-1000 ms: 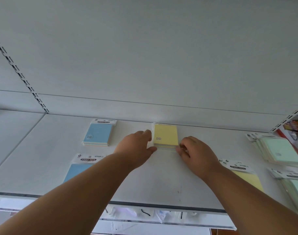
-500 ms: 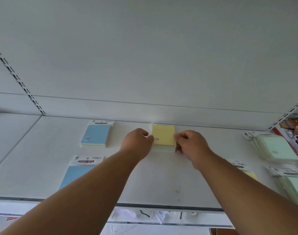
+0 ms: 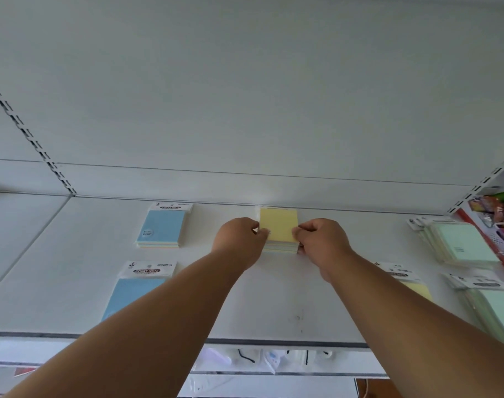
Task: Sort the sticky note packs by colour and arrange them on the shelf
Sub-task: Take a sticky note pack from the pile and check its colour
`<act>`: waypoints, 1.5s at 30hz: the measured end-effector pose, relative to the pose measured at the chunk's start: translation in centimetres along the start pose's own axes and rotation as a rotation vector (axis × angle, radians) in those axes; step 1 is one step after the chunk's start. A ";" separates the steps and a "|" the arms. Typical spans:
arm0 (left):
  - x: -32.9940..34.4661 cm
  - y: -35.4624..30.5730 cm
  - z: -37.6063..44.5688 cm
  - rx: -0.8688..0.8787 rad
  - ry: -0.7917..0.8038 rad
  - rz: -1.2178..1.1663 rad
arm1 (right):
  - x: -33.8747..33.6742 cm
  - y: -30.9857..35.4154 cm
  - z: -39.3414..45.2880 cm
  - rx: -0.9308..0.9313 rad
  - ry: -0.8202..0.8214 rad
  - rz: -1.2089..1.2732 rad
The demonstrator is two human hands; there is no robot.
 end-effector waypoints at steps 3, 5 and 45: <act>-0.4 0.6 -0.6 -0.026 -0.034 -0.055 | -0.7 1.0 -0.5 -0.047 -0.043 -0.200; -0.7 1.0 -1.9 -0.004 -0.101 -0.133 | -1.4 1.8 -1.5 -0.066 -0.099 -0.294; 11.1 -9.0 -15.1 -0.081 0.272 -0.194 | -13.8 -5.4 -10.2 0.130 -0.077 -0.512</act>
Point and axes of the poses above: each hand's wrist, its own z-axis towards the middle knuckle, its own x-axis out of the palm, y = z × x, the point moved 2 cm from there along z, towards the middle knuckle, and after that the axes turned 13 degrees about -x, right-handed, at the moved point
